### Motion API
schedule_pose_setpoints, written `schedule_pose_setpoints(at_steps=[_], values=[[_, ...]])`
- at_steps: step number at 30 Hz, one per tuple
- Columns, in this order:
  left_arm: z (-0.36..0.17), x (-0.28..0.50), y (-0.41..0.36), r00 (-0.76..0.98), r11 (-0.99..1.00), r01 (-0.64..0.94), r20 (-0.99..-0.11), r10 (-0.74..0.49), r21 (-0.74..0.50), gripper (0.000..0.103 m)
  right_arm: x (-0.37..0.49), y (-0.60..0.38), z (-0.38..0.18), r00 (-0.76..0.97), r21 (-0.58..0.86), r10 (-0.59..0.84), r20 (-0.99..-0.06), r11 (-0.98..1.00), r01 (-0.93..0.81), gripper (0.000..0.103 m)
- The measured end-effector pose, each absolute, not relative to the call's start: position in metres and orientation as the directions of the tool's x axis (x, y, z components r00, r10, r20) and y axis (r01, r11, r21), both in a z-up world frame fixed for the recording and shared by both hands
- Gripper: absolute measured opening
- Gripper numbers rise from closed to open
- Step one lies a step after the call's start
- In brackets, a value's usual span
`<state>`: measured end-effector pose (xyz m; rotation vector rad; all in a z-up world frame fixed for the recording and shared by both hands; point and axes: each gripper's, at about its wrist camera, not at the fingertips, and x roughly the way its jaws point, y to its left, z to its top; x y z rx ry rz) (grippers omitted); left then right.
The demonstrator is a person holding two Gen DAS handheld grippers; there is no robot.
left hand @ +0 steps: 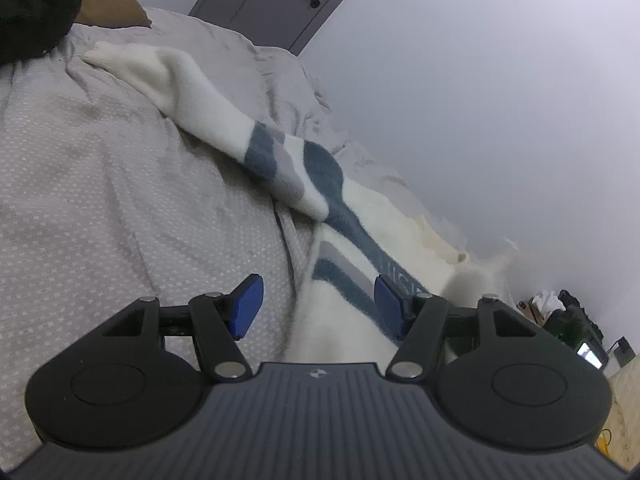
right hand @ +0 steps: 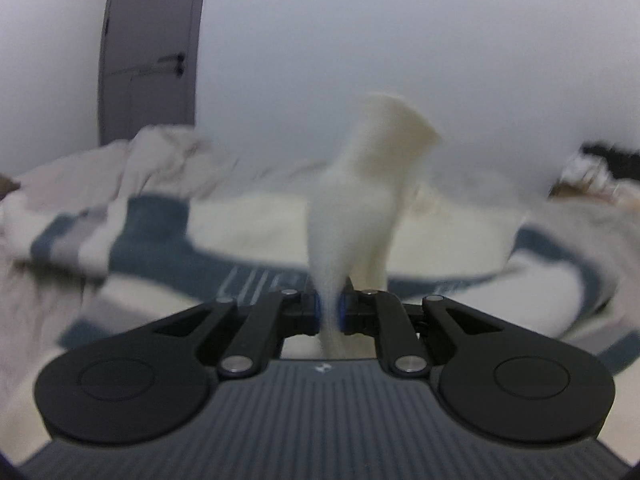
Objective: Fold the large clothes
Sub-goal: 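Lift the sleeve with the right tool and fold it across the sweater body, then open the right tool to release the sleeve onto the sweater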
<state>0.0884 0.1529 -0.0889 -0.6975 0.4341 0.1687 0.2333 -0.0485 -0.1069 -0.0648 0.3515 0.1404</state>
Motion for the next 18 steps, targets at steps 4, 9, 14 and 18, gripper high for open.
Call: schedule_pose_setpoints(at_steps=[4, 9, 14, 18], values=[[-0.092, 0.092, 0.149, 0.896, 0.765, -0.284, -0.444, -0.003, -0.578, 0.067, 0.238, -0.053, -0.105, 0.882, -0.006, 0.219, -0.417, 0.970, -0.244, 0.034], [-0.090, 0.095, 0.139, 0.895, 0.787, -0.258, -0.445, -0.023, -0.561, 0.067, 0.231, -0.064, -0.097, 0.822, 0.039, 0.354, -0.446, 0.925, -0.378, 0.073], [-0.088, 0.097, 0.123, 0.895, 0.823, -0.206, -0.442, -0.060, -0.530, 0.067, 0.223, -0.088, -0.081, 0.766, 0.090, 0.448, -0.461, 0.883, -0.461, 0.073], [-0.090, 0.101, 0.108, 0.885, 0.857, -0.168, -0.457, -0.085, -0.486, 0.067, 0.234, -0.110, -0.069, 0.763, 0.103, 0.465, -0.448, 0.875, -0.473, 0.073]])
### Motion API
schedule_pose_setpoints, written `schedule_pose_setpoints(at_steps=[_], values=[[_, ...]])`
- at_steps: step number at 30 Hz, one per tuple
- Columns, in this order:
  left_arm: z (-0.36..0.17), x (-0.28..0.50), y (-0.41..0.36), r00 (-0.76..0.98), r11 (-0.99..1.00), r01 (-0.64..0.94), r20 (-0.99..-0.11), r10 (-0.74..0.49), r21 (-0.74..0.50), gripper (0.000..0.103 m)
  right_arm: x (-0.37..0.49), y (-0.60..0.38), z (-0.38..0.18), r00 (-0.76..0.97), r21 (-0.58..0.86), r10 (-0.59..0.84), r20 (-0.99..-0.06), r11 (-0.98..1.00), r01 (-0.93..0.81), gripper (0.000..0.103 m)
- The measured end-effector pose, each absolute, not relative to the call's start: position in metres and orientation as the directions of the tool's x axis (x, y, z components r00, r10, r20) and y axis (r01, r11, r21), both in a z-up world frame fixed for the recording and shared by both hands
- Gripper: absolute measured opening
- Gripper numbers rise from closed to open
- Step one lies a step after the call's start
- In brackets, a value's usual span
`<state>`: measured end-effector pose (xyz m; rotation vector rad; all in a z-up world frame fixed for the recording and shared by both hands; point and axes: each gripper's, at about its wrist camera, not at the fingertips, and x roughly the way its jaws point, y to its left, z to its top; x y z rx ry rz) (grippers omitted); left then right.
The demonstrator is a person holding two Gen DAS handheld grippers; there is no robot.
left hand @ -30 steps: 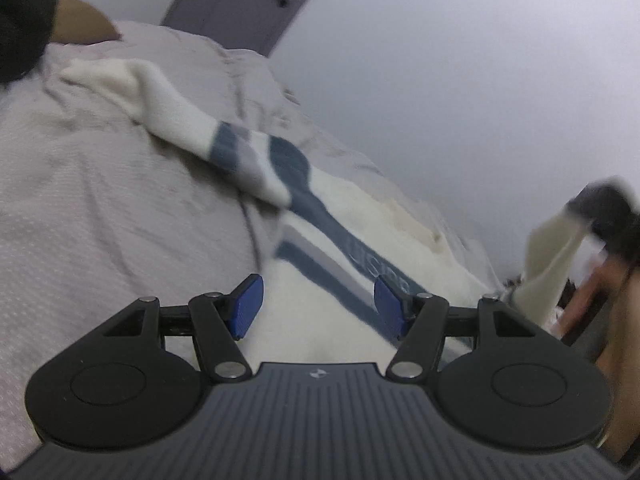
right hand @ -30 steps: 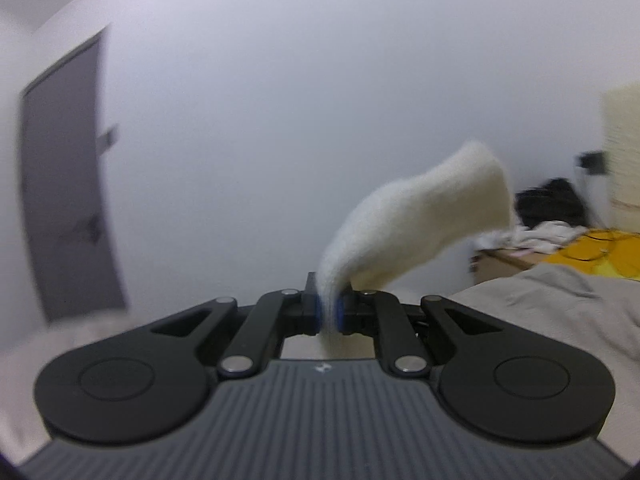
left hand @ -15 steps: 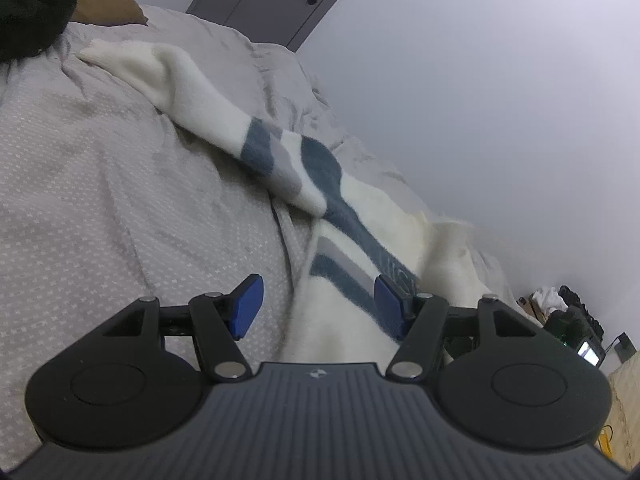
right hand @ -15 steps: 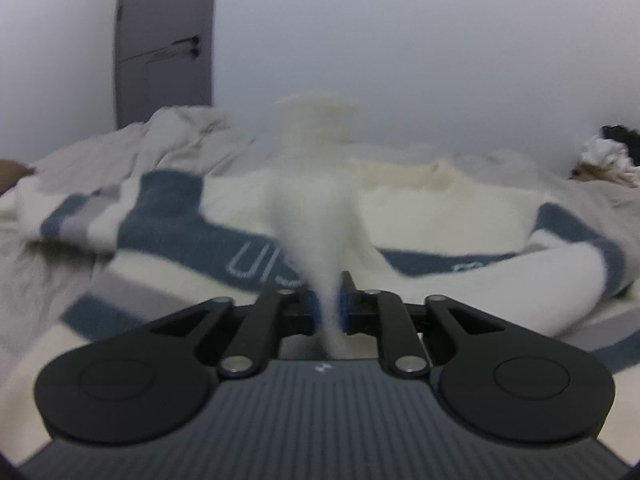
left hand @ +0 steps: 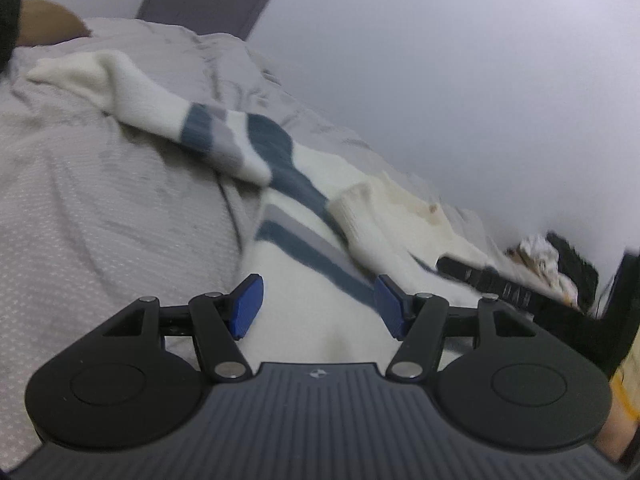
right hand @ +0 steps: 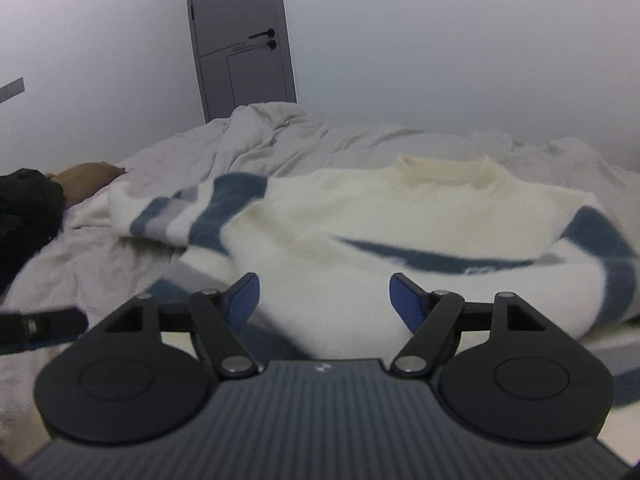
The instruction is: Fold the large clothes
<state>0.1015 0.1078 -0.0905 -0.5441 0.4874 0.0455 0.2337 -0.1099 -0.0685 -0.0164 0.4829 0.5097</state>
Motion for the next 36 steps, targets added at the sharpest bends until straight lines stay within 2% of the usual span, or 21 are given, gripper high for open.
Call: schedule_pose_setpoints(at_steps=[10, 17, 21, 27, 28, 29, 30, 33, 36], values=[[-0.116, 0.123, 0.090, 0.818, 0.891, -0.182, -0.567, -0.097, -0.415, 0.067, 0.305, -0.123, -0.080, 0.701, 0.093, 0.475, -0.531, 0.856, -0.509, 0.073], [-0.125, 0.129, 0.096, 0.832, 0.870, -0.228, -0.551, -0.058, -0.437, 0.067, 0.362, -0.112, -0.105, 0.635, 0.166, 0.503, -0.586, 0.842, -0.514, 0.073], [-0.129, 0.135, 0.098, 0.832, 0.867, -0.234, -0.552, -0.055, -0.440, 0.067, 0.371, -0.111, -0.114, 0.505, 0.312, 0.649, -0.569, 0.738, -0.598, 0.073], [-0.129, 0.136, 0.097, 0.833, 0.867, -0.234, -0.550, -0.054, -0.439, 0.067, 0.370, -0.108, -0.118, 0.471, 0.314, 0.651, -0.596, 0.728, -0.609, 0.073], [-0.129, 0.135, 0.098, 0.834, 0.867, -0.234, -0.549, -0.054, -0.441, 0.067, 0.367, -0.108, -0.116, 0.471, 0.318, 0.649, -0.597, 0.731, -0.604, 0.070], [-0.129, 0.135, 0.098, 0.835, 0.865, -0.234, -0.548, -0.054, -0.443, 0.067, 0.364, -0.107, -0.114, 0.477, 0.303, 0.642, -0.601, 0.735, -0.607, 0.058], [-0.129, 0.134, 0.099, 0.837, 0.864, -0.235, -0.545, -0.054, -0.445, 0.067, 0.358, -0.105, -0.111, 0.488, 0.270, 0.628, -0.606, 0.740, -0.617, 0.042], [-0.127, 0.131, 0.101, 0.841, 0.859, -0.237, -0.539, -0.053, -0.455, 0.067, 0.340, -0.105, -0.098, 0.531, 0.194, 0.591, -0.607, 0.759, -0.622, 0.013], [-0.125, 0.129, 0.103, 0.845, 0.852, -0.239, -0.533, -0.053, -0.465, 0.067, 0.320, -0.113, -0.084, 0.543, 0.176, 0.602, -0.586, 0.748, -0.640, 0.010]])
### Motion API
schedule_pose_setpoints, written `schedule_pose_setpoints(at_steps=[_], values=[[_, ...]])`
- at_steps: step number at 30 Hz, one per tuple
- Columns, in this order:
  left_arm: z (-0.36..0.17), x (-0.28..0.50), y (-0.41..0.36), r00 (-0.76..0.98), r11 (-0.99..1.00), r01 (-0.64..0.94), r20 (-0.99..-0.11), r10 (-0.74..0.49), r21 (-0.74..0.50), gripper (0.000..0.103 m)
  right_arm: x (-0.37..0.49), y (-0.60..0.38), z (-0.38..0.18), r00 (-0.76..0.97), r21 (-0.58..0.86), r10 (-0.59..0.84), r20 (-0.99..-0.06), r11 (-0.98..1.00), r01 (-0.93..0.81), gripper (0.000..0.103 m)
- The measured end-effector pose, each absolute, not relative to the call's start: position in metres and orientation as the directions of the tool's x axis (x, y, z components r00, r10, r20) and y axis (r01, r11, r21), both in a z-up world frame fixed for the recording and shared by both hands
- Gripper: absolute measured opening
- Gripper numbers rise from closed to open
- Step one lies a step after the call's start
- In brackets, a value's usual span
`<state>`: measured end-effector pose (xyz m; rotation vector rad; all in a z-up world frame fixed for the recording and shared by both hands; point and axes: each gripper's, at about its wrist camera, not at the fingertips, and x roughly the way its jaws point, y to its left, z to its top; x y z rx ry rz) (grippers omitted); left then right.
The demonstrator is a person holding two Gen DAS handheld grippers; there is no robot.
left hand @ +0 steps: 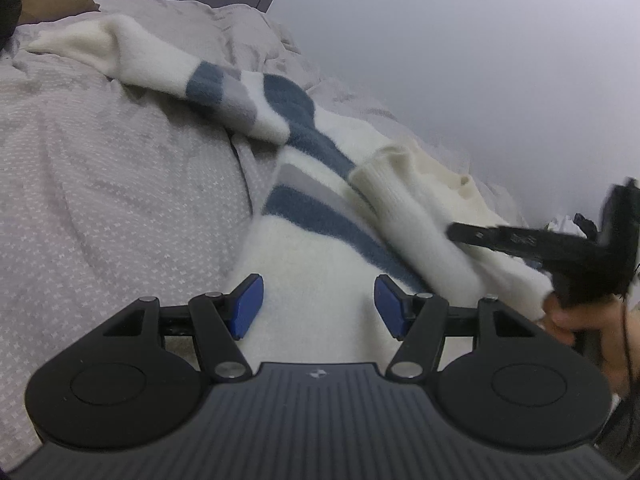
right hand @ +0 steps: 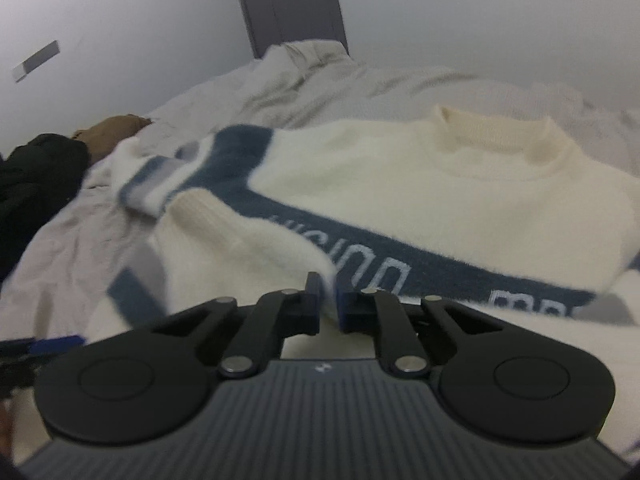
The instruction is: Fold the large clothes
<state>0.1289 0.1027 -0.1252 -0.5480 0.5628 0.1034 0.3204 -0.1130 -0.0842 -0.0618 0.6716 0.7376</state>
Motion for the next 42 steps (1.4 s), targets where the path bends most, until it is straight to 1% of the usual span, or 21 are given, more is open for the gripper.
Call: schedule_pose_setpoints(at_steps=[6, 12, 14, 18, 20, 23, 28, 29, 30, 31, 32, 33, 34, 36, 37, 39, 41, 42], values=[[-0.121, 0.122, 0.106, 0.851, 0.843, -0.242, -0.522, -0.053, -0.480, 0.067, 0.271, -0.121, -0.067, 0.541, 0.136, 0.627, -0.560, 0.714, -0.686, 0.010], [-0.116, 0.119, 0.106, 0.860, 0.845, -0.243, -0.508, -0.039, -0.476, 0.067, 0.227, -0.138, -0.071, 0.544, 0.126, 0.621, -0.565, 0.716, -0.687, 0.009], [-0.114, 0.118, 0.106, 0.865, 0.845, -0.235, -0.500, -0.044, -0.481, 0.067, 0.211, -0.145, -0.075, 0.547, 0.116, 0.611, -0.572, 0.721, -0.684, 0.009], [-0.110, 0.116, 0.104, 0.876, 0.843, -0.209, -0.479, -0.065, -0.495, 0.067, 0.188, -0.154, -0.086, 0.532, 0.104, 0.578, -0.618, 0.732, -0.674, 0.009], [-0.108, 0.115, 0.101, 0.882, 0.846, -0.181, -0.463, -0.086, -0.501, 0.067, 0.181, -0.159, -0.089, 0.524, 0.122, 0.561, -0.641, 0.748, -0.652, 0.010], [-0.105, 0.114, 0.094, 0.889, 0.854, -0.124, -0.439, -0.131, -0.505, 0.067, 0.176, -0.170, -0.090, 0.519, 0.213, 0.557, -0.648, 0.788, -0.579, 0.012], [-0.105, 0.112, 0.077, 0.875, 0.836, 0.024, -0.393, -0.283, -0.548, 0.066, 0.167, -0.180, -0.076, 0.538, 0.309, 0.562, -0.628, 0.815, -0.490, 0.014], [-0.105, 0.112, 0.072, 0.868, 0.835, 0.052, -0.388, -0.309, -0.547, 0.066, 0.166, -0.183, -0.074, 0.543, 0.329, 0.563, -0.623, 0.819, -0.470, 0.019], [-0.105, 0.112, 0.067, 0.861, 0.833, 0.082, -0.383, -0.336, -0.546, 0.066, 0.164, -0.186, -0.072, 0.553, 0.350, 0.561, -0.616, 0.824, -0.446, 0.026], [-0.104, 0.112, 0.062, 0.854, 0.834, 0.105, -0.381, -0.355, -0.542, 0.066, 0.163, -0.189, -0.070, 0.563, 0.367, 0.562, -0.606, 0.826, -0.429, 0.031], [-0.103, 0.112, 0.056, 0.845, 0.837, 0.129, -0.383, -0.373, -0.531, 0.065, 0.161, -0.191, -0.069, 0.570, 0.378, 0.564, -0.598, 0.825, -0.420, 0.042], [-0.103, 0.112, 0.051, 0.838, 0.842, 0.149, -0.386, -0.386, -0.518, 0.063, 0.159, -0.194, -0.067, 0.573, 0.391, 0.569, -0.590, 0.822, -0.414, 0.053], [-0.104, 0.112, 0.047, 0.831, 0.847, 0.162, -0.393, -0.394, -0.506, 0.060, 0.159, -0.196, -0.066, 0.573, 0.400, 0.574, -0.584, 0.818, -0.412, 0.055], [-0.105, 0.111, 0.038, 0.818, 0.863, 0.170, -0.420, -0.393, -0.476, 0.045, 0.157, -0.202, -0.063, 0.581, 0.412, 0.581, -0.570, 0.814, -0.410, 0.055], [-0.105, 0.110, 0.036, 0.814, 0.866, 0.174, -0.427, -0.394, -0.469, 0.042, 0.159, -0.202, -0.062, 0.586, 0.412, 0.580, -0.566, 0.815, -0.408, 0.055], [-0.107, 0.106, 0.033, 0.797, 0.860, 0.186, -0.439, -0.415, -0.475, 0.024, 0.162, -0.204, -0.062, 0.603, 0.420, 0.576, -0.552, 0.817, -0.396, 0.055], [-0.108, 0.101, 0.029, 0.779, 0.852, 0.207, -0.446, -0.440, -0.480, 0.018, 0.166, -0.202, -0.065, 0.610, 0.431, 0.573, -0.547, 0.818, -0.381, 0.055], [-0.108, 0.098, 0.025, 0.769, 0.859, 0.210, -0.463, -0.440, -0.467, 0.015, 0.168, -0.200, -0.067, 0.610, 0.428, 0.568, -0.553, 0.822, -0.377, 0.054]])
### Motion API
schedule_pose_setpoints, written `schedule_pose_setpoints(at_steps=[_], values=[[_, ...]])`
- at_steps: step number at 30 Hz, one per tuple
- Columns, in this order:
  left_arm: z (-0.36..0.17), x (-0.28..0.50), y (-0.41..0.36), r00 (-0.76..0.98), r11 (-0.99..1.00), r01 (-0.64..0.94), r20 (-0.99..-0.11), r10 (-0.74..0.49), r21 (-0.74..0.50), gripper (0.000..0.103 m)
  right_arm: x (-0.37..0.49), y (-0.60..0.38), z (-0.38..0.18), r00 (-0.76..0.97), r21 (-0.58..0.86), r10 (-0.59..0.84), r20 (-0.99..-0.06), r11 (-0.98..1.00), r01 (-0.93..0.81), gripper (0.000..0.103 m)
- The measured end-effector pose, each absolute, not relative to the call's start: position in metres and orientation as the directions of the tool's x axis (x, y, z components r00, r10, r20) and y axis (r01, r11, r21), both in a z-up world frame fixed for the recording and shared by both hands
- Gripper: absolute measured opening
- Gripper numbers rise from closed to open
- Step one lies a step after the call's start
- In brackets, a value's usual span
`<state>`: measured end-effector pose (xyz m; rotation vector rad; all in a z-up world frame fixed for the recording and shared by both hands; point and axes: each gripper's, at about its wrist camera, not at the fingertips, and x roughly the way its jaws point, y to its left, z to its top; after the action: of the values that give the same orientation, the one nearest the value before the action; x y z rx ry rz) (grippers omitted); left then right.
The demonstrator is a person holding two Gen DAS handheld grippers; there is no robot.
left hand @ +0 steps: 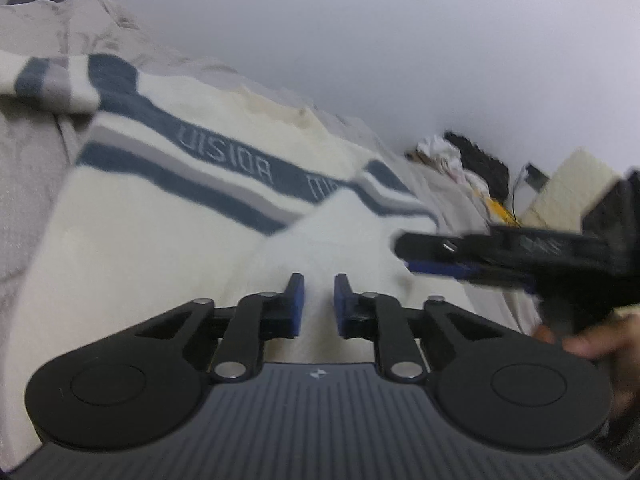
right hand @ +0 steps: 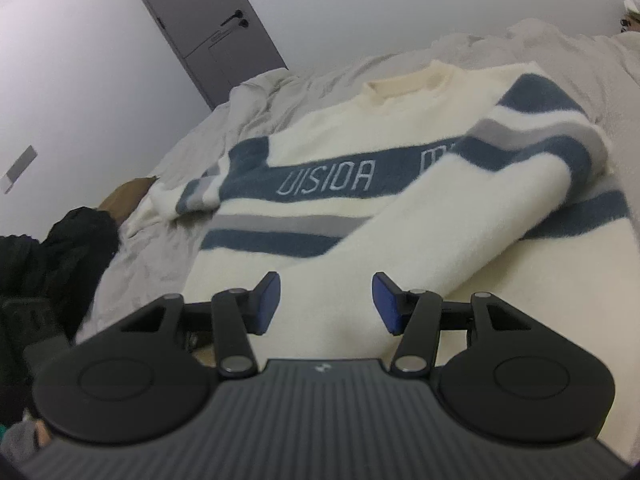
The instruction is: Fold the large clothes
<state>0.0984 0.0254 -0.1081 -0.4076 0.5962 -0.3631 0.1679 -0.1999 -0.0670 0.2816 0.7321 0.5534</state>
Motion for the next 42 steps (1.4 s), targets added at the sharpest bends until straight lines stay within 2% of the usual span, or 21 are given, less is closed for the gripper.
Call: schedule_pose_setpoints(at_steps=[6, 10, 18, 19, 23, 29, 32, 34, 35, 36, 39, 42], values=[[-0.126, 0.095, 0.014, 0.692, 0.899, 0.167, -0.601, -0.400, -0.406, 0.011, 0.173, -0.188, -0.090, 0.607, 0.370, 0.514, -0.606, 0.858, -0.357, 0.052], [-0.126, 0.097, 0.017, 0.696, 0.887, 0.168, -0.585, -0.415, -0.429, 0.011, 0.171, -0.179, -0.110, 0.587, 0.303, 0.466, -0.662, 0.883, -0.359, 0.051], [-0.110, 0.087, 0.033, 0.759, 0.872, 0.160, -0.507, -0.408, -0.462, 0.013, 0.162, -0.170, -0.112, 0.627, 0.222, 0.410, -0.663, 0.907, -0.358, 0.051], [-0.106, 0.084, 0.036, 0.773, 0.875, 0.158, -0.494, -0.398, -0.458, 0.015, 0.161, -0.171, -0.111, 0.631, 0.226, 0.408, -0.660, 0.909, -0.351, 0.051], [-0.095, 0.080, 0.050, 0.826, 0.886, 0.117, -0.451, -0.338, -0.449, 0.037, 0.156, -0.171, -0.105, 0.636, 0.232, 0.404, -0.657, 0.912, -0.339, 0.051], [-0.096, 0.087, 0.083, 0.869, 0.873, -0.032, -0.445, -0.217, -0.487, 0.038, 0.145, -0.176, -0.095, 0.647, 0.292, 0.433, -0.628, 0.901, -0.319, 0.052], [-0.099, 0.099, 0.100, 0.876, 0.852, -0.123, -0.458, -0.148, -0.510, 0.039, 0.144, -0.171, -0.094, 0.648, 0.270, 0.440, -0.622, 0.897, -0.349, 0.052], [-0.100, 0.110, 0.111, 0.880, 0.831, -0.186, -0.465, -0.096, -0.524, 0.048, 0.145, -0.169, -0.095, 0.645, 0.270, 0.447, -0.619, 0.893, -0.360, 0.052], [-0.100, 0.115, 0.116, 0.882, 0.825, -0.217, -0.466, -0.063, -0.521, 0.055, 0.147, -0.170, -0.096, 0.641, 0.277, 0.454, -0.619, 0.890, -0.363, 0.052], [-0.101, 0.120, 0.121, 0.883, 0.820, -0.239, -0.468, -0.039, -0.520, 0.058, 0.148, -0.170, -0.097, 0.637, 0.286, 0.461, -0.618, 0.887, -0.364, 0.052], [-0.108, 0.142, 0.138, 0.876, 0.784, -0.288, -0.482, -0.016, -0.550, 0.058, 0.153, -0.175, -0.100, 0.616, 0.346, 0.503, -0.605, 0.864, -0.365, 0.052], [-0.118, 0.163, 0.165, 0.888, 0.682, -0.310, -0.458, -0.041, -0.662, 0.058, 0.158, -0.182, -0.104, 0.598, 0.431, 0.554, -0.580, 0.831, -0.352, 0.052]])
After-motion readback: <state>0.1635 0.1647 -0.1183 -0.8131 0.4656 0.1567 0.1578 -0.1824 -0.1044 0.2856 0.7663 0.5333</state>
